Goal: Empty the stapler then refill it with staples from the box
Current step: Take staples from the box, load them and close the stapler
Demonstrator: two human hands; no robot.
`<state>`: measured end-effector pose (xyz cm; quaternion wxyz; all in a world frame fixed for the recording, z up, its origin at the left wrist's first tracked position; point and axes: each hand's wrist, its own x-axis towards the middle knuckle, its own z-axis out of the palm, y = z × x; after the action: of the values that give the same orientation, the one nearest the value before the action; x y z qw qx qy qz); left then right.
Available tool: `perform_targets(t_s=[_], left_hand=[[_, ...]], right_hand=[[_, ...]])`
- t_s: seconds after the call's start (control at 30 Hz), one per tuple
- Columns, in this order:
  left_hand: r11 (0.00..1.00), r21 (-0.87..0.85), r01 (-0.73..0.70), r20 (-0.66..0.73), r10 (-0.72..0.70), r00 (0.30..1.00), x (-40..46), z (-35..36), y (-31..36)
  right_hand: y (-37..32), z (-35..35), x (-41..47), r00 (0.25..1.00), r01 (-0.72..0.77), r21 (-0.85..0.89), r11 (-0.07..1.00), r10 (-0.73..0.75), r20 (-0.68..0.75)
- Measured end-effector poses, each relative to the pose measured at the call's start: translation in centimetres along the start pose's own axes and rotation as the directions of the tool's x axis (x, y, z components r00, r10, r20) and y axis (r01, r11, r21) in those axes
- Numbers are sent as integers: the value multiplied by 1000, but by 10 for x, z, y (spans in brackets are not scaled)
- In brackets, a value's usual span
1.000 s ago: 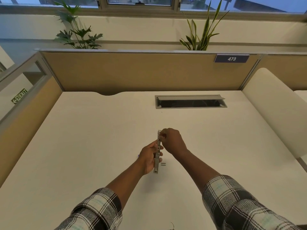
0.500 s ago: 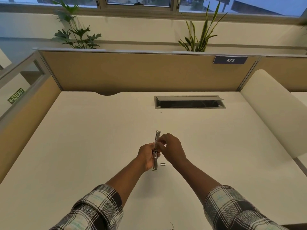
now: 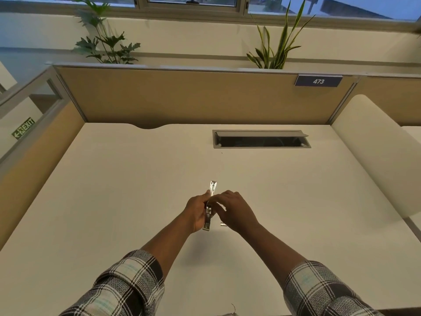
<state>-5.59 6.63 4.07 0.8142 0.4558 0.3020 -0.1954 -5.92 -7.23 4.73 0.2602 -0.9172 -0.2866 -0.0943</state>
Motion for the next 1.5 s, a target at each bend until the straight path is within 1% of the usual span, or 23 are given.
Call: perform_targets(t_s=[0.07, 0.13, 0.17, 0.2, 0.23, 0.3, 0.37, 0.43, 0.6, 0.67, 0.8, 0.9, 1.0, 1.17, 1.37, 1.43, 1.5], left_hand=[[1000, -4, 25, 26, -25, 999, -1, -2, 1], [999, -8, 48, 27, -48, 998, 1, -4, 3], [998, -8, 59, 21, -59, 998, 2, -6, 3], [998, -13, 68, 15, -68, 998, 3, -8, 3], [997, -17, 76, 9, -75, 997, 4, -10, 2], [997, -8, 82, -4, -82, 997, 4, -16, 2], [996, 15, 84, -10, -84, 996, 2, -20, 2], [994, 37, 98, 10, -99, 995, -2, -23, 3], [988, 67, 138, 30, -140, 990, -2, -30, 4], [988, 82, 134, 30, -137, 990, 0, -31, 3], [983, 148, 109, 46, -117, 992, -2, -31, 4], [973, 206, 102, 56, -115, 992, -4, -33, 2], [971, 216, 101, 52, -115, 992, -4, -37, 1], [973, 202, 109, 32, -118, 992, -8, -39, -3], [970, 210, 122, -23, -120, 993, -11, -33, -7], [969, 213, 129, -37, -124, 992, -12, -30, -9], [966, 220, 134, -43, -127, 991, -13, -27, -10]], right_hand=[[3, 0, -3, 994, -106, 140, 985, 108, -8], [7, 1, -4, 968, -230, 275, 934, 248, -34], [9, 2, -4, 951, -282, 309, 908, 308, -37], [13, 4, -5, 936, -326, 307, 894, 350, -26], [18, 8, -7, 925, -369, 278, 887, 380, 16], [28, 19, -11, 890, -451, 168, 877, 427, 163], [35, 31, -17, 845, -489, 59, 870, 457, 277], [39, 41, -22, 815, -493, -14, 870, 467, 342], [42, 56, -25, 779, -447, -139, 884, 461, 426], [42, 61, -25, 774, -427, -166, 889, 454, 441], [42, 64, -21, 770, -435, -168, 885, 462, 441], [43, 61, -18, 781, -457, -143, 878, 473, 407], [41, 54, -8, 804, -472, -102, 876, 475, 357], [29, 27, 13, 817, -557, 109, 823, 520, 248], [9, 4, 28, 820, -572, 317, 757, 523, 231], [4, 2, 30, 838, -544, 317, 777, 491, 237], [2, 2, 30, 853, -516, 274, 811, 456, 255]])
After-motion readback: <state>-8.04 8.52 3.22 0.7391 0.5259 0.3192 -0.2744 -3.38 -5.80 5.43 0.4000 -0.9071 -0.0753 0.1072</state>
